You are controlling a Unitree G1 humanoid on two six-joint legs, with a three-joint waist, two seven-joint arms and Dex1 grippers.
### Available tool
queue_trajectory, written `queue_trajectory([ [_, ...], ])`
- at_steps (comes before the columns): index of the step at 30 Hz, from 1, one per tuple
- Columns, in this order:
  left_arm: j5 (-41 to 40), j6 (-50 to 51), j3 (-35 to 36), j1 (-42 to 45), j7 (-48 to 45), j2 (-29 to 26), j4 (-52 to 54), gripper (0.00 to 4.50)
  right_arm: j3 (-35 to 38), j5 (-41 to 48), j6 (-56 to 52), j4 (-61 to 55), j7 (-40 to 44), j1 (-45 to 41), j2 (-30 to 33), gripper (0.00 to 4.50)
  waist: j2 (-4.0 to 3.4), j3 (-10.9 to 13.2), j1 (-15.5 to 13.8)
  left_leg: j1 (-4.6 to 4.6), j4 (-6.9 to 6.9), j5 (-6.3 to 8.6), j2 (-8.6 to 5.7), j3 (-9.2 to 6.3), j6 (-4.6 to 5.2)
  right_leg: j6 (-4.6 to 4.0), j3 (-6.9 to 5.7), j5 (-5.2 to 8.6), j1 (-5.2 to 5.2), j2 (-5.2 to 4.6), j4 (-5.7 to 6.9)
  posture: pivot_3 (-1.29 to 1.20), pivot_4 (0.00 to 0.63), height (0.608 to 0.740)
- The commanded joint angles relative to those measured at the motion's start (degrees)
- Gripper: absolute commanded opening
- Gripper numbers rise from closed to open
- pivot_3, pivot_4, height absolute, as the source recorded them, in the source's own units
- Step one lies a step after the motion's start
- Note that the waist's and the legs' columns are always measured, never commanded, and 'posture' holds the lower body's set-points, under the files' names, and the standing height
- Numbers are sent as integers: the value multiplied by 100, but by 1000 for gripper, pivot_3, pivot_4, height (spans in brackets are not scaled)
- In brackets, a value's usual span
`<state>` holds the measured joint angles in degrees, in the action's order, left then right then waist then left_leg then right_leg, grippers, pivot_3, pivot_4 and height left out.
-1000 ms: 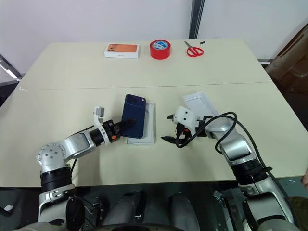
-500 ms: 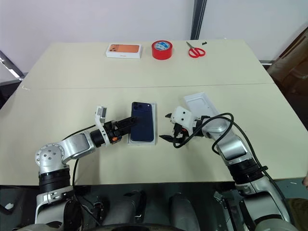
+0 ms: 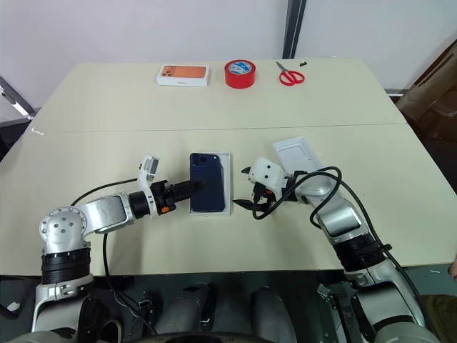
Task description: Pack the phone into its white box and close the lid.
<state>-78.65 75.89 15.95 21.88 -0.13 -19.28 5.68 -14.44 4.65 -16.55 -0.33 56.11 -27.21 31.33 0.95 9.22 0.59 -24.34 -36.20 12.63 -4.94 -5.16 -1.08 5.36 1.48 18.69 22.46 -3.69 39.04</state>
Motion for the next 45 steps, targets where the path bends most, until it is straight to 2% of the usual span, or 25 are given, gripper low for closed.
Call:
queue_trajectory([
  [1,147,-75,-197,163,-127,-79,191,3797,-5,-11,80,-68,-43,-138,-71,4500,0,0,1,0,0,0,0,0,0,0,0,0,0,0,0,0,150,734],
  [10,-17,-63,-156,284,-234,-203,90,3797,-41,-47,116,-38,-101,-131,-118,4500,0,0,6,0,1,0,0,0,0,0,0,0,1,0,0,0,150,734],
  [13,223,85,-354,307,-262,-371,121,3797,-43,-74,132,-8,-112,-149,-147,4500,0,0,7,0,1,0,0,0,0,0,0,0,2,0,0,0,150,734],
  [19,178,350,-475,606,-82,-430,36,3797,-55,-108,155,17,-149,-147,-189,4500,0,0,6,-1,0,0,0,0,0,0,0,0,2,0,0,0,150,734],
  [22,-56,456,-327,714,186,-363,-105,3797,-63,-117,150,0,-163,-140,-196,4500,0,0,9,-1,1,0,0,0,0,0,1,0,3,0,1,0,150,734],
  [27,280,653,-419,848,148,-750,5,3797,-62,-132,173,23,-177,-140,-188,4500,0,0,12,-1,3,0,0,0,0,0,0,0,7,1,4,0,150,734],
  [29,30,712,-348,968,198,-684,-61,3797,-66,-135,181,25,-177,-135,-191,4500,0,0,11,-1,2,0,0,0,0,0,1,0,6,1,4,0,150,734],
  [33,85,713,-317,935,284,-606,-173,3797,-74,-149,195,49,-179,-149,-217,4500,0,0,7,-1,2,0,-1,1,0,0,1,0,6,0,3,0,150,734],
  [45,-146,900,-115,937,282,-917,-31,3797,-73,-175,223,88,-168,-149,-228,4500,0,0,13,-1,2,-1,0,0,-1,0,1,0,7,1,4,0,150,734],
])
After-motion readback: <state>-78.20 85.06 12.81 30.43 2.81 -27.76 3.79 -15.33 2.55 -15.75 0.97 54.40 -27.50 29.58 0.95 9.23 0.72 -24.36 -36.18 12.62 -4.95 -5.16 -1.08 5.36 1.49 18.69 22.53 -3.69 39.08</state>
